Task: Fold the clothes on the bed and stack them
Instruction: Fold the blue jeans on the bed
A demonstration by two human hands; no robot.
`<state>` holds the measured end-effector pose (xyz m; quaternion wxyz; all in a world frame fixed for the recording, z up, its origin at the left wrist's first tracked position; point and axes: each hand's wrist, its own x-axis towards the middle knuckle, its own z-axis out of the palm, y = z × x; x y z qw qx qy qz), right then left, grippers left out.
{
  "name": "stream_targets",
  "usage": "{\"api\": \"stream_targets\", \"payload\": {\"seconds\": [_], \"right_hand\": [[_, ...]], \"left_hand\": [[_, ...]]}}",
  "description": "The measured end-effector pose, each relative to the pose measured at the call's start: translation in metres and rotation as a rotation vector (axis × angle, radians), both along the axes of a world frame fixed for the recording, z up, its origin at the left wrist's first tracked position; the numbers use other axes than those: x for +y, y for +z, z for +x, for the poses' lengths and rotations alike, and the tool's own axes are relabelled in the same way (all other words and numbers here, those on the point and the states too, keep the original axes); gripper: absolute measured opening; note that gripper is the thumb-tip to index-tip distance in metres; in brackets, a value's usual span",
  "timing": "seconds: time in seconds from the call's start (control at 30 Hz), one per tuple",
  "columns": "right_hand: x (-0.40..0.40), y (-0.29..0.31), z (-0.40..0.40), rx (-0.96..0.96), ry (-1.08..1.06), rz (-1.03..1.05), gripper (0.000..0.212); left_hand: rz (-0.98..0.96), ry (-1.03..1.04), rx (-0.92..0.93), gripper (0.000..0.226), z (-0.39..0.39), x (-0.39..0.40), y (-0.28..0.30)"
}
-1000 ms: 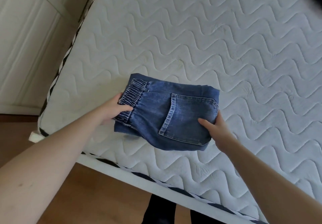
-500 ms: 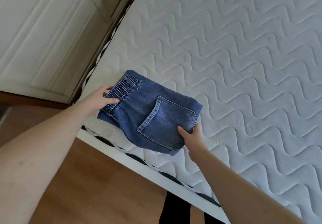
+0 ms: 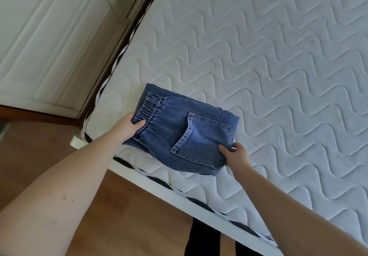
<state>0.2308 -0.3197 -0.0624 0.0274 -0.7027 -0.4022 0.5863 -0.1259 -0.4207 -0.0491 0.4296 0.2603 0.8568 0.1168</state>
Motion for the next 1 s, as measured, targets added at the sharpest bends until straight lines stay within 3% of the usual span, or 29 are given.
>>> {"api": "stream_targets", "payload": {"seconds": [0.07,0.2,0.33,0.43,0.57,0.73,1.0], "right_hand": [[0.007,0.001,0.003,0.025,-0.006,-0.096,0.041],[0.013,0.010,0.014,-0.037,0.201,-0.121,0.040],[0.016,0.037,0.031,-0.099,0.379,-0.112,0.040],[0.022,0.073,0.044,-0.170,0.602,0.019,0.043],[0.026,0.128,0.050,-0.181,0.680,0.115,0.046],[0.024,0.206,0.054,-0.280,0.852,0.335,0.053],[0.003,0.310,0.095,-0.594,1.012,0.804,0.058]], "left_hand": [[0.011,-0.012,0.096,0.044,0.005,0.001,-0.002],[0.017,-0.044,0.237,0.038,0.011,0.000,0.001],[0.143,0.069,0.392,0.034,0.025,0.006,0.028],[0.174,-0.059,0.382,0.044,0.044,0.015,0.066],[0.200,-0.352,0.357,0.048,0.088,0.030,0.127],[0.178,-0.698,0.528,0.052,0.148,0.034,0.202],[0.230,-0.792,0.757,0.061,0.212,0.033,0.306]]}}
